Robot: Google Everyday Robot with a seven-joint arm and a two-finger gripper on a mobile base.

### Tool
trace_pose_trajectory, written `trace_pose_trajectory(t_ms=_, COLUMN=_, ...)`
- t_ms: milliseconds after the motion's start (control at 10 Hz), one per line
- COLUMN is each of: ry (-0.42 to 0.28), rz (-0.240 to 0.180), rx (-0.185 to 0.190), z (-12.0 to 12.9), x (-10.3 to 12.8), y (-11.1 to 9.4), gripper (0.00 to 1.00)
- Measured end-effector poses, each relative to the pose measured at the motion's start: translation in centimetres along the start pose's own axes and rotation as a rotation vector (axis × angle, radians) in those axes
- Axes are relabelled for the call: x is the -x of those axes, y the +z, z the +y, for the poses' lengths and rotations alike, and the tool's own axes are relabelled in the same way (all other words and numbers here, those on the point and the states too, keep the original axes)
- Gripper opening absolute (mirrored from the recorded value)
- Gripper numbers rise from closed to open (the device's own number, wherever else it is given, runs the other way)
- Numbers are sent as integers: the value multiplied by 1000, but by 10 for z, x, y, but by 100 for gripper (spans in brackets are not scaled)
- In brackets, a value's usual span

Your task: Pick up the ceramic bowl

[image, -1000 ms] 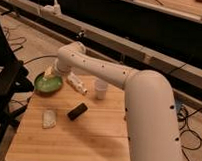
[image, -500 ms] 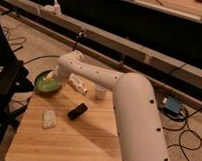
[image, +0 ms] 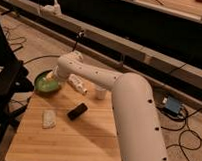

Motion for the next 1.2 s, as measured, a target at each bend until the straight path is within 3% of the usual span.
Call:
trace_pose_trajectory(t_ms=200, ry=27, rz=2, rx=9, z=-6, x=5, y=8, gripper=66)
trace_pose_trajectory(t_ms=700, ry=53, rz=39, rx=-11, z=-25, x=15, y=45, gripper=65)
trace_pose_trajectory(t_ms=800, ry=60, rz=43, rx=-5, z=-25, x=17, y=51, gripper=60)
trace_pose_trajectory(t_ms=1000, ry=84, rz=59, rx=16, z=-26, x=21, y=66, gripper=37)
trace_pose_trajectory(t_ms=1200, ry=110, rz=65, rx=27, z=-31, x=23, y=73, gripper=21)
